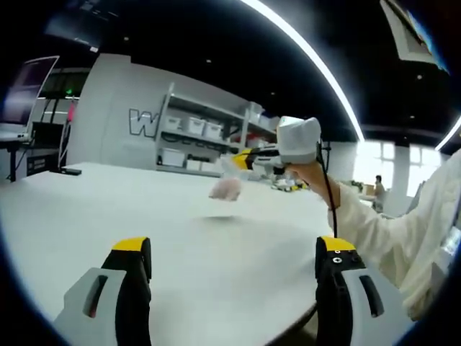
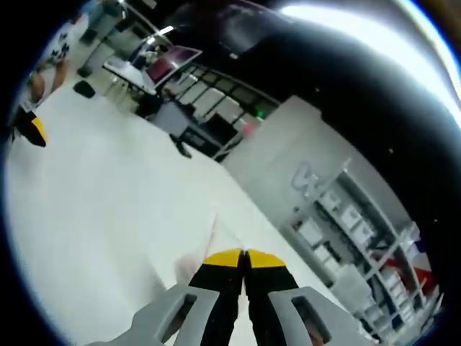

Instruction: Open the resealable bag by pulling the two sides of the seal apart until the entire bag opening is separated and visibly accessible.

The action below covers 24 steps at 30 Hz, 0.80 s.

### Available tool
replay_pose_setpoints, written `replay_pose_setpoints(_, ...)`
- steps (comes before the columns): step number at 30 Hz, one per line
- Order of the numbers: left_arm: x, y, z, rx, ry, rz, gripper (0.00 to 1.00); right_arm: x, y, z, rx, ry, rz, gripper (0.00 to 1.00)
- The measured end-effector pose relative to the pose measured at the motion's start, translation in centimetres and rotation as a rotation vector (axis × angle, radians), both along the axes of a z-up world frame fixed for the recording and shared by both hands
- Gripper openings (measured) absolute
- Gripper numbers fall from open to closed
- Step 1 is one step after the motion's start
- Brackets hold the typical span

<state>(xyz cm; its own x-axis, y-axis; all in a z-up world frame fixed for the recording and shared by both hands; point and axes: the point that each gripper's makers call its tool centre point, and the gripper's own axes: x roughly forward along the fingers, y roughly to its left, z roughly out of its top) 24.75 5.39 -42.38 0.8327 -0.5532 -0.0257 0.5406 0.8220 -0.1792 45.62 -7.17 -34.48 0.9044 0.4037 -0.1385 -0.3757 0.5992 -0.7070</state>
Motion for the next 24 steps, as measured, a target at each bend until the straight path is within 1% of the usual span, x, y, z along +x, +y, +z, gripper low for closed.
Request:
replay_pose_setpoints(10,0.2,0.0,-0.1,0.003,0.003,0.0,0.94,0.8,0.0,-0.4,-0.017,0.015,-0.003,0.0)
replay_pose_setpoints(24,0.2,0.3,0.1,-0.001,0.003,0.007,0.94,1.9,0.1,-0.2,-0.027,0.034,-0.006,0.0)
